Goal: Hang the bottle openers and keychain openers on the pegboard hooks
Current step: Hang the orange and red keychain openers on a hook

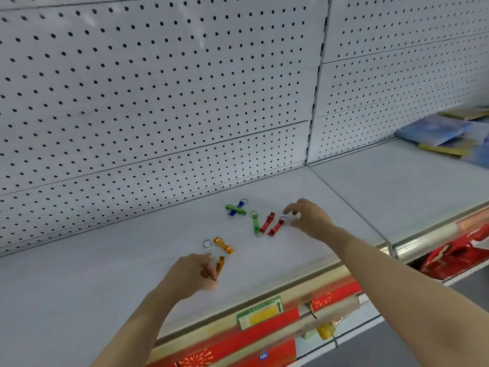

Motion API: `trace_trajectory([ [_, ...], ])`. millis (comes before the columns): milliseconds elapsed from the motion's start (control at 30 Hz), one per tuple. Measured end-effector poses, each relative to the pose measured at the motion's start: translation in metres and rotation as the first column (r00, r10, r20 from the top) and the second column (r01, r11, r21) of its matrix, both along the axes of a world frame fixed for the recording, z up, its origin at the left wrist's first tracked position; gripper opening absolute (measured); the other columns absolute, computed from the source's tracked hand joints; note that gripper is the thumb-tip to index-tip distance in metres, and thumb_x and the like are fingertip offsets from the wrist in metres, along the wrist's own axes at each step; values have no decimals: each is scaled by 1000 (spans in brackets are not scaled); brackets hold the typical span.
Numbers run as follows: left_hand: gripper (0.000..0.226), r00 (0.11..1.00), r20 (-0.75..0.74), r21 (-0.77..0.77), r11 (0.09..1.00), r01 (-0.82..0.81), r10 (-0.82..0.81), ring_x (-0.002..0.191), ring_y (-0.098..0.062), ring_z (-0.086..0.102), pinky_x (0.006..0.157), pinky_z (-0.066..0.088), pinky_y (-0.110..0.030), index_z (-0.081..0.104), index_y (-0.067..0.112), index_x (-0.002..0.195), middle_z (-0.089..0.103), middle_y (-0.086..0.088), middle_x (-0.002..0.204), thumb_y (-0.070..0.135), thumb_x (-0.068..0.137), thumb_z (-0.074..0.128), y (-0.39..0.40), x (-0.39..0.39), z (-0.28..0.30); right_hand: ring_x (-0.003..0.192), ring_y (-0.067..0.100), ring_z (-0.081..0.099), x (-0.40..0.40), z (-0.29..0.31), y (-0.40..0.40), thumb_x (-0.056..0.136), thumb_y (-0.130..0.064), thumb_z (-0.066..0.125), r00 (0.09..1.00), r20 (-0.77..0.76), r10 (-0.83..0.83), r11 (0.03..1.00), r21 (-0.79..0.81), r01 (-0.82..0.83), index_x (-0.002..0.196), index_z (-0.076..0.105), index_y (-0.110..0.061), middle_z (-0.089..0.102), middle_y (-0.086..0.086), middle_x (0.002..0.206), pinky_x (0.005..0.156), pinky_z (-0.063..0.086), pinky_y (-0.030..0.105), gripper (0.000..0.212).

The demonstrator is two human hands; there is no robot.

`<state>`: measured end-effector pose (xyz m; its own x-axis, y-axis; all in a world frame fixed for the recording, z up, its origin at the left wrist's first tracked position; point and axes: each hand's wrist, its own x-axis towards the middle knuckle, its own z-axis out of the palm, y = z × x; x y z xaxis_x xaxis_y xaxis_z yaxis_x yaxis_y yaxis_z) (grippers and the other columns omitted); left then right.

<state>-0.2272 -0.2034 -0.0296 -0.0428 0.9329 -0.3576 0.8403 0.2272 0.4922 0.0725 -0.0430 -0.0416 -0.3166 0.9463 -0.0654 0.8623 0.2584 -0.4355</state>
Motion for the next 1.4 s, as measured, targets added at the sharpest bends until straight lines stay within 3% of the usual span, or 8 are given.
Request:
trace_trajectory([
  [133, 7, 979, 175, -41, 995, -96, 102, 58, -8, 62, 64, 52, -22, 73, 19, 72, 74, -3, 72, 19, 72, 80, -3, 0, 9, 82, 14, 54, 7, 0, 16, 85, -26, 71, 993, 30, 116, 993, -18, -116, 94, 70, -26, 55, -5, 101, 73, 44, 27, 10],
  [233, 5, 951, 278, -57, 990, -127, 138, 66, -13, 70, 67, 57, -23, 75, 13, 77, 75, -6, 74, 13, 76, 80, -3, -2, 14, 80, 13, 55, 7, 1, 23, 86, -29, 69, 979, 67, 192, 981, 16, -193, 90, 70, -25, 56, -6, 99, 71, 44, 24, 6],
  [500, 8, 902, 367, 22, 967, -252, 227, 73, -16, 73, 65, 56, -22, 74, 8, 81, 76, -8, 77, 13, 80, 80, 4, 2, 21, 75, 25, 59, -7, 10, 24, 94, -25, 50, 790, 450, 416, 861, 86, -502, 97, 63, -8, 54, 3, 103, 59, 39, 31, 21],
  [700, 4, 846, 477, 87, 945, -317, 240, 69, -15, 70, 66, 57, -25, 76, 7, 82, 75, -10, 75, 9, 81, 79, 1, -3, 31, 64, 24, 58, -7, 10, 11, 77, -11, 62, 953, 37, 300, 931, 209, -301, 79, 56, -13, 60, 1, 82, 60, 52, 36, 7],
  [900, 7, 737, 627, 111, 908, -404, 251, 77, -21, 74, 73, 61, -28, 77, 3, 88, 77, -12, 81, 7, 82, 77, -1, -7, 42, 55, 16, 54, -30, 31, -10, 83, -7, 62, 959, -212, 188, 968, 207, -144, 79, 52, -14, 57, -8, 64, 57, 49, 31, 13],
  [1167, 12, 639, 738, 151, 870, -469, 216, 88, -22, 75, 79, 61, -30, 78, 7, 96, 78, -8, 91, 4, 88, 70, -7, -23, 59, 55, 7, 66, -66, 52, -52, 85, 1, 66, 747, -660, -79, 997, -48, 63, 82, 72, -4, 72, 7, 69, 54, 53, 20, 8],
  [1300, 10, 658, 726, 208, 849, -486, 199, 89, -17, 74, 80, 60, -33, 79, 14, 93, 78, -2, 92, 9, 88, 72, -10, -32, 71, 68, 16, 70, -84, 66, -75, 86, -4, 67, 652, -750, -112, 994, -83, 76, 81, 72, -8, 74, 5, 73, 62, 57, 30, 9],
  [1400, 10, 631, 754, 237, 820, -521, 183, 87, -17, 75, 78, 60, -32, 79, 14, 91, 78, -3, 90, 7, 87, 72, -19, -35, 87, 69, 12, 69, -99, 80, -93, 85, -7, 68, 602, -789, -124, 992, -82, 97, 82, 73, -10, 74, 4, 76, 65, 55, 26, 7],
])
